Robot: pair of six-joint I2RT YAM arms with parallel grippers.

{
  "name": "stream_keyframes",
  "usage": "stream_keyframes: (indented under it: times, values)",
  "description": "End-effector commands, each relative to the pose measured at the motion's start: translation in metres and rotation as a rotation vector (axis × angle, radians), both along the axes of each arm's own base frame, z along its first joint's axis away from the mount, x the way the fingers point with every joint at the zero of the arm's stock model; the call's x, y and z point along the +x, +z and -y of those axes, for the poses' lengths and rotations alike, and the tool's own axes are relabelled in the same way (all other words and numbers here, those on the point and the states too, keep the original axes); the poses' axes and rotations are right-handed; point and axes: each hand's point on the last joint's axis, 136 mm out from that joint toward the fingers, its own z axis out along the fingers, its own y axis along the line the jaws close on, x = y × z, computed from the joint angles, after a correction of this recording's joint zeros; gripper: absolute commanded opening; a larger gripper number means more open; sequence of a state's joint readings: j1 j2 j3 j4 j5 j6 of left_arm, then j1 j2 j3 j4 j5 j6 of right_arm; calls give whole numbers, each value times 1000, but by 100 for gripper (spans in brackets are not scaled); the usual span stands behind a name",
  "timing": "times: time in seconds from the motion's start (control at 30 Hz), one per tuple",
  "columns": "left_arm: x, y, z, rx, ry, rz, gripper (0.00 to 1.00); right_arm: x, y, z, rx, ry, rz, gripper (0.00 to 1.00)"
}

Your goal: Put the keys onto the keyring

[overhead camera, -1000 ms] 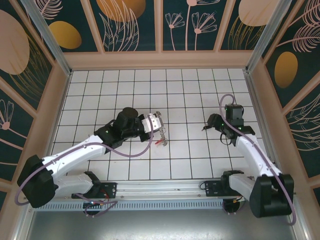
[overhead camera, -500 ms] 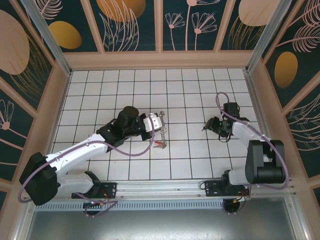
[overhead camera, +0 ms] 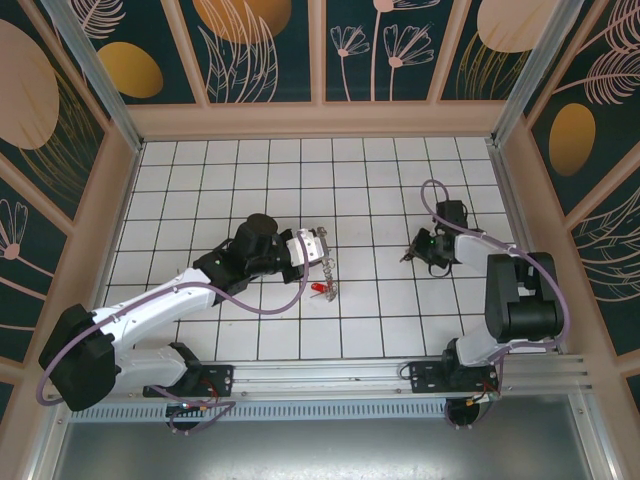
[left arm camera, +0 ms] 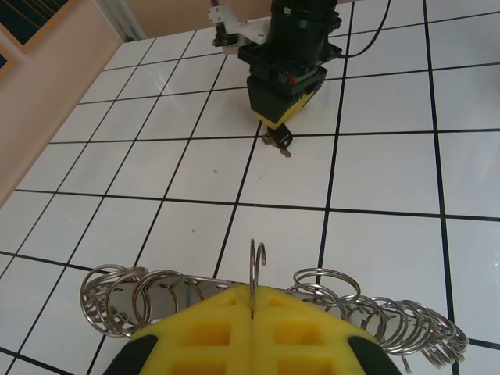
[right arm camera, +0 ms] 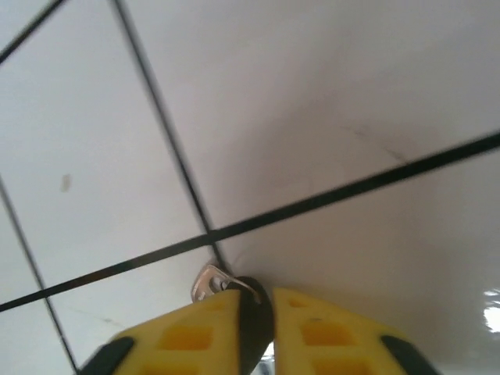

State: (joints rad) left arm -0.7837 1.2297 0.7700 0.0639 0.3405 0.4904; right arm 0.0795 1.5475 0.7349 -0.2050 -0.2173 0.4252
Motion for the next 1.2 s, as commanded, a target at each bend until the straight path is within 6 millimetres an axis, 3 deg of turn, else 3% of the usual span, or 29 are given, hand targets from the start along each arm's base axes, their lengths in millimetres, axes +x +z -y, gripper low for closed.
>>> stream_keyframes:
  times: [0.0, 0.2, 0.57, 0.67, 0.77, 0.97, 1.03, 1.17]
  values:
    - [-2, 12, 1, -36, -22, 39, 0, 5, 7, -7, -16, 21, 22, 10]
    - [0, 10, -2, -24, -10, 47, 0, -3, 35, -21, 9, 129, 87, 0]
    - [2, 7, -4, -8, 2, 61, 0, -32, 59, -47, 98, 351, 104, 4]
    - [4, 5, -5, -2, 9, 63, 0, -41, 57, -66, 177, 431, 72, 2]
    - [5, 3, -7, 8, 18, 70, 0, -45, 65, -99, 254, 529, 81, 2]
    - [12, 2, -18, 41, 54, 113, 0, -30, 97, -155, 334, 622, 205, 3]
    - [13, 3, -21, 45, 62, 123, 0, -30, 87, -152, 312, 590, 186, 3]
    - [13, 3, -21, 51, 59, 122, 0, -56, 25, -117, 125, 568, 28, 7]
